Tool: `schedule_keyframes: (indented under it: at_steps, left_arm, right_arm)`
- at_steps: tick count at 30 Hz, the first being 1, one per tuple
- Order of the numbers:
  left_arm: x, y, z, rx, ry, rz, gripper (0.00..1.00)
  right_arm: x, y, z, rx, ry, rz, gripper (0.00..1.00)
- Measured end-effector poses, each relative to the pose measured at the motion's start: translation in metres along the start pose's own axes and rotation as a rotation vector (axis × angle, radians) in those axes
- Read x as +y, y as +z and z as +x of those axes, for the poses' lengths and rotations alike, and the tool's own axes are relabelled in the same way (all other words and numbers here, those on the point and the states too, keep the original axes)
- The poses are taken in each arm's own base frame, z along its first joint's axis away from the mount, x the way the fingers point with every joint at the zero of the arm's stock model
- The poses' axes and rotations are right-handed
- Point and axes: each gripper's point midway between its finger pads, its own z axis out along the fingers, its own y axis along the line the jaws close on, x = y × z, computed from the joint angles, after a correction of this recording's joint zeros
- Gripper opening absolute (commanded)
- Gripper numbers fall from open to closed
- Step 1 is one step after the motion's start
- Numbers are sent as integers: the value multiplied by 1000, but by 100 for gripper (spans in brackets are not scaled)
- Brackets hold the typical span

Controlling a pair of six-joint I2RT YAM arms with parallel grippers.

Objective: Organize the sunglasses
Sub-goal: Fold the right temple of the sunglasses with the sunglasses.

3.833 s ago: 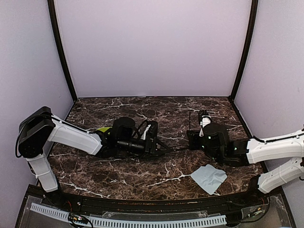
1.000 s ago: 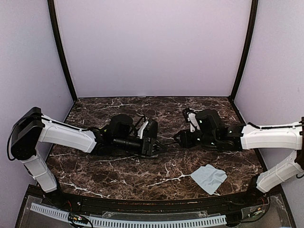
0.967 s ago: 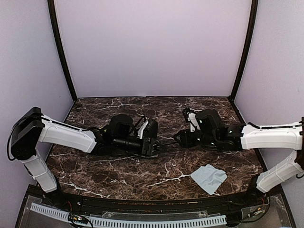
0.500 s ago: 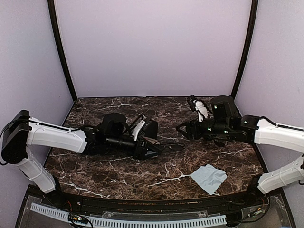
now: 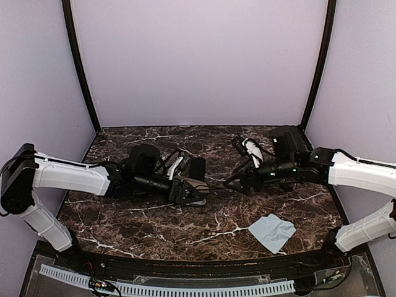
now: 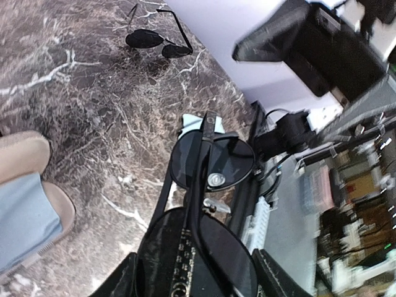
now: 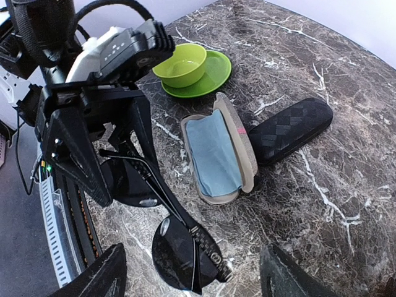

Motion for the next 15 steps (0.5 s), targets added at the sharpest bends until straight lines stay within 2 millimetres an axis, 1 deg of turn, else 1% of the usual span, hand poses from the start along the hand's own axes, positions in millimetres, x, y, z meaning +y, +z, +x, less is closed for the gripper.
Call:
schedule_keyframes:
  at_steps: [3, 7, 10, 15]
  left_arm:
    - [4, -6, -2, -14, -131, 43, 38]
    - [11, -13, 7, -3, -289, 92, 38]
    - [5, -15, 7, 0, -352, 141, 38]
    - [-5, -19, 3, -24, -402, 210, 37]
  right_arm:
    - [2, 2, 2, 7, 3, -15, 76]
    - [5, 3, 3, 7, 5, -34, 78]
    - [5, 6, 7, 17, 11, -45, 79]
    - [1, 17, 13, 28, 53, -45, 81]
